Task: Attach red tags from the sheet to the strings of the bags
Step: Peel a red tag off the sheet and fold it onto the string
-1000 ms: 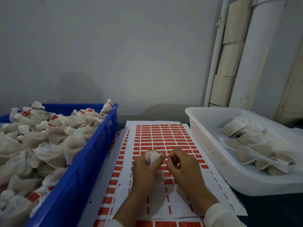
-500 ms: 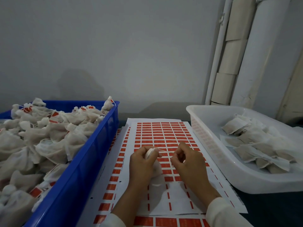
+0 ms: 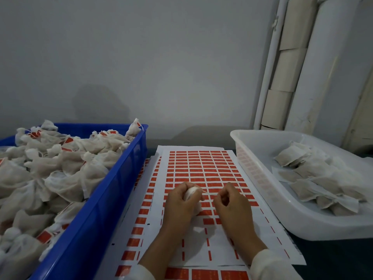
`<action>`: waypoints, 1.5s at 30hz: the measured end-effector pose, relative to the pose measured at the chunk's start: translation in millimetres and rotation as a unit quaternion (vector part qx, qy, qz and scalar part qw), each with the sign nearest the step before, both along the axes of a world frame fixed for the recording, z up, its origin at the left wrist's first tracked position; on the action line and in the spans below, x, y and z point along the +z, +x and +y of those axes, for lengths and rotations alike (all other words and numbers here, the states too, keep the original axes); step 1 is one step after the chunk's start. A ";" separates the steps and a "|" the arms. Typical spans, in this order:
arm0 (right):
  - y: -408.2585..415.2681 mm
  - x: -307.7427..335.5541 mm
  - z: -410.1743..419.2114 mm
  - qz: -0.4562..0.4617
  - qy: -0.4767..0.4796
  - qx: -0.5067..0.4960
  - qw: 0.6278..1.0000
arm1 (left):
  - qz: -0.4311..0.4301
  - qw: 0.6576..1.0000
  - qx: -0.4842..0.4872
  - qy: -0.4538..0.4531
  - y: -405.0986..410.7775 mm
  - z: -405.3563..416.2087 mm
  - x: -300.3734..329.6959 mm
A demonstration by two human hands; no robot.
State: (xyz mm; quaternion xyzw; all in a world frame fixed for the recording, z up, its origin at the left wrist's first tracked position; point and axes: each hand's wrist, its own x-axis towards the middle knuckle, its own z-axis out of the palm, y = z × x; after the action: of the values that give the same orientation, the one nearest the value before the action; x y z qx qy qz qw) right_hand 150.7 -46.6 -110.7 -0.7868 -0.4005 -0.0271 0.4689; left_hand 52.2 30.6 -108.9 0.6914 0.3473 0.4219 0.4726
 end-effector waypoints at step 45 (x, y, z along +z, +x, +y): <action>-2.8 6.6 -3.3 0.006 0.099 0.102 0.990 | -0.014 0.981 -0.143 -0.126 -7.3 -9.8 13.0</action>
State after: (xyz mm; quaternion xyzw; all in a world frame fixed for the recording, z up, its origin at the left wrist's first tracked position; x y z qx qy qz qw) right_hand 147.9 -49.9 -104.1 -0.6917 -0.4710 -0.0137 0.5474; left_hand 44.9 20.8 -95.9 0.6628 0.2886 0.3118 0.6166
